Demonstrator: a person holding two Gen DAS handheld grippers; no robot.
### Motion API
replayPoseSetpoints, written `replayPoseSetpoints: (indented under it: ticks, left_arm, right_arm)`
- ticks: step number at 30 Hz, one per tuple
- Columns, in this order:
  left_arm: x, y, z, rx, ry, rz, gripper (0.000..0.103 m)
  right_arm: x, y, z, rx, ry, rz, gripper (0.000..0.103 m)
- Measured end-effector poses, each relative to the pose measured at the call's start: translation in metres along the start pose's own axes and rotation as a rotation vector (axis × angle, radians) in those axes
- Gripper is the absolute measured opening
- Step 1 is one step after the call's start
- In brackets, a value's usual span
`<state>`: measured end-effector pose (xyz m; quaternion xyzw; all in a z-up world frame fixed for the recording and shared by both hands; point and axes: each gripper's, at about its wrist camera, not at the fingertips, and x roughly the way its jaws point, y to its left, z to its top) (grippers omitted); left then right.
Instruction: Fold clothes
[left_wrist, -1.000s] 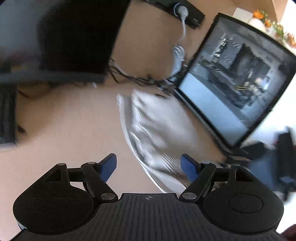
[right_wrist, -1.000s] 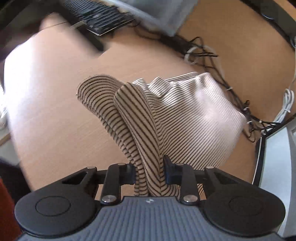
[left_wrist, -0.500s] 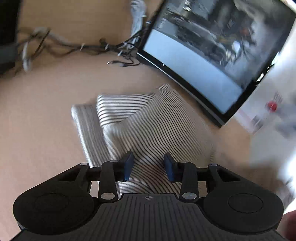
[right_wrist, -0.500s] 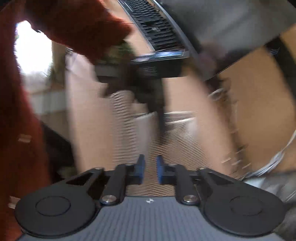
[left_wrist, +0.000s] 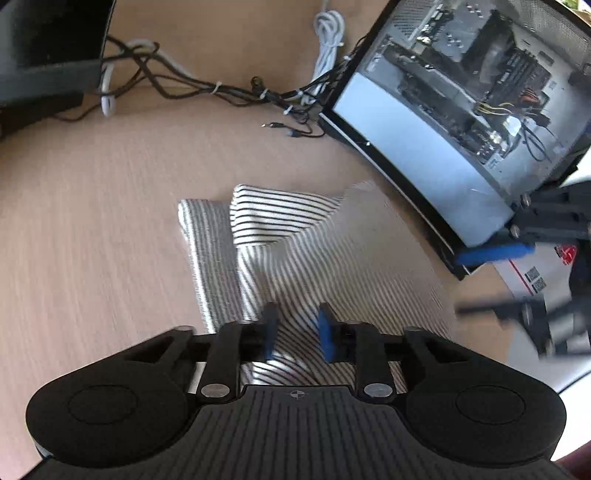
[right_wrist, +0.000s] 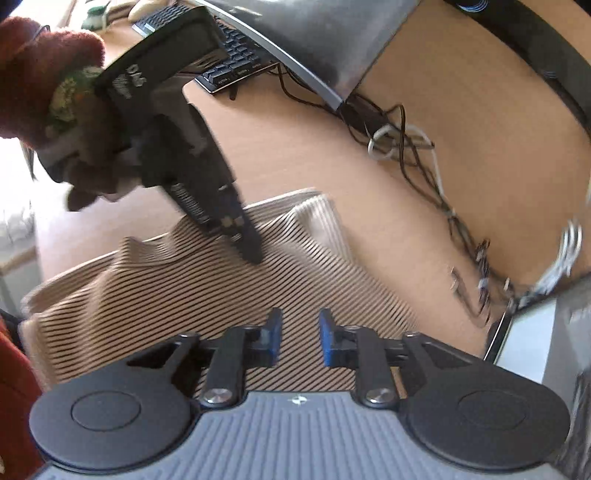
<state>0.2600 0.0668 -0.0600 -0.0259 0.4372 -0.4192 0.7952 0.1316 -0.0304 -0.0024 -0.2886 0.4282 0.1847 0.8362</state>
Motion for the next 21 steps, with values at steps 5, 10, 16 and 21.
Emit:
replayPoseSetpoints:
  ticks: [5,10,16,21]
  left_arm:
    - [-0.026,-0.005,-0.013,0.020,-0.035,0.016,0.056]
    - [-0.073,-0.003,-0.051,-0.055,0.002,-0.139,0.079]
    - [-0.097,-0.019,-0.118,-0.152,0.136,-0.271,0.091]
    - [-0.082,-0.044,-0.165,-0.176,0.236,-0.196,0.094]
  right_arm:
    - [-0.023,0.034,-0.029,0.087,-0.007,0.012,0.059]
    - [-0.038,0.098,-0.053,0.040,-0.009,0.009,0.070]
    - [-0.021,0.123,-0.072,-0.007,-0.060,0.003,0.080]
    - [-0.004,0.131,-0.087,-0.032,-0.110,0.000,0.090]
